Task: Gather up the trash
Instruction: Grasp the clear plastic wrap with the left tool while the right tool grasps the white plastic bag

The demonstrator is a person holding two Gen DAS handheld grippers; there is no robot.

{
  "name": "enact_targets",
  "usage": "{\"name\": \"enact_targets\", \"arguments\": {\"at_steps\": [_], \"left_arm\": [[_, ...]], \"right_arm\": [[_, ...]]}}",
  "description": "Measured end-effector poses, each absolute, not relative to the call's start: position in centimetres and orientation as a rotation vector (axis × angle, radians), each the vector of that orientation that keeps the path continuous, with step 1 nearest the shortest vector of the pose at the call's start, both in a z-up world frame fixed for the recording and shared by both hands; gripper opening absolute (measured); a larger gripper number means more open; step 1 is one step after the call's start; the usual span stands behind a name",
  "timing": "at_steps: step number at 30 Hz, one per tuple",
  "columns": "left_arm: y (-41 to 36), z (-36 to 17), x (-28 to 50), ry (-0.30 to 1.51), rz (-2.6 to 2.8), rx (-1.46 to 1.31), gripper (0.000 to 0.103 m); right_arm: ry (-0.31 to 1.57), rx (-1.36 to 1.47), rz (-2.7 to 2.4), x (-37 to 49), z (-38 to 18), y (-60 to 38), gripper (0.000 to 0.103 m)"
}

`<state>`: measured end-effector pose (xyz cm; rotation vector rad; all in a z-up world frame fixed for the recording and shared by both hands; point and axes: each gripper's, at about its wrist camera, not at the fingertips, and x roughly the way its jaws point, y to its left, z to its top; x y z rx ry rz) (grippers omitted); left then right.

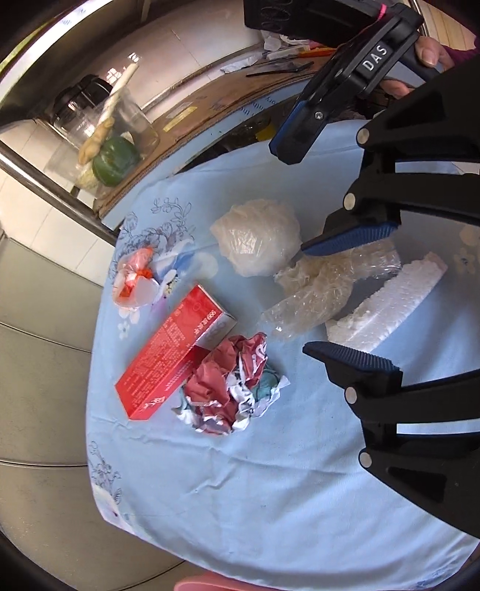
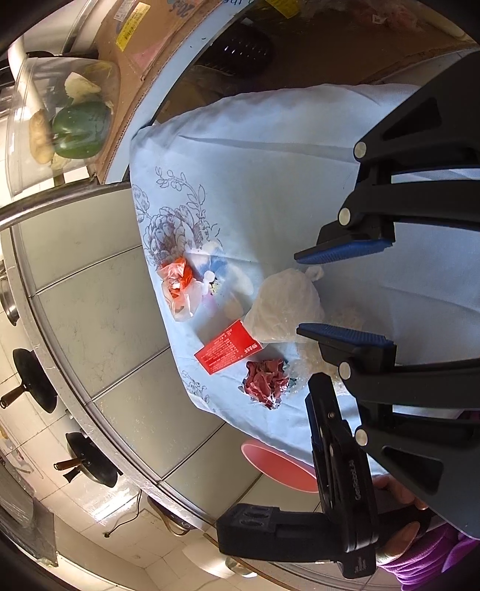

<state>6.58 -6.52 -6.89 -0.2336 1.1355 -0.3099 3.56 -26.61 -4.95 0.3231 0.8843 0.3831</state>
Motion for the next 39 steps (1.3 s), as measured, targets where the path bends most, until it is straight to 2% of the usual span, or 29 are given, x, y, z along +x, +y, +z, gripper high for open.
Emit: {"name": "enact_targets", "arguments": {"at_steps": [9,11,12,14,17,32,39], "left_arm": [[-8.5,-7.0,6.6,1.086,-0.346,-0.148,0.047],[-8.7,-7.0,6.5,1.073,-0.353,-0.125,0.041],[-8.7,-7.0,6.4,1.074,-0.356,-0.119,0.032],[-8.6,-7.0,6.3,1.066,-0.364,-0.124,0.025],[-8.3,-6.8,6.0,1.055,-0.373,-0.125,0.015],[-3.6,-2.6,4.2,0.921,-0.367,-0.247,0.014],[-1.4,-2.5,3.8,0.914,-0.326,-0.277,0.014]], "right_arm": [[0.905,0.354,0.392,4.0,-6.0,-27.3,0.034],[0.91,0.369,0.402,4.1,-6.1,-27.4,0.034],[0.912,0.377,0.409,4.2,-6.1,-27.4,0.04],[0.909,0.386,0.416,4.3,-6.0,-27.4,0.051],[0.904,0.372,0.424,4.5,-5.8,-26.9,0.052],[0.956,0.241,0.418,6.5,-6.5,-23.7,0.053],[0.985,0.205,0.406,7.4,-7.7,-22.6,0.054]]}}
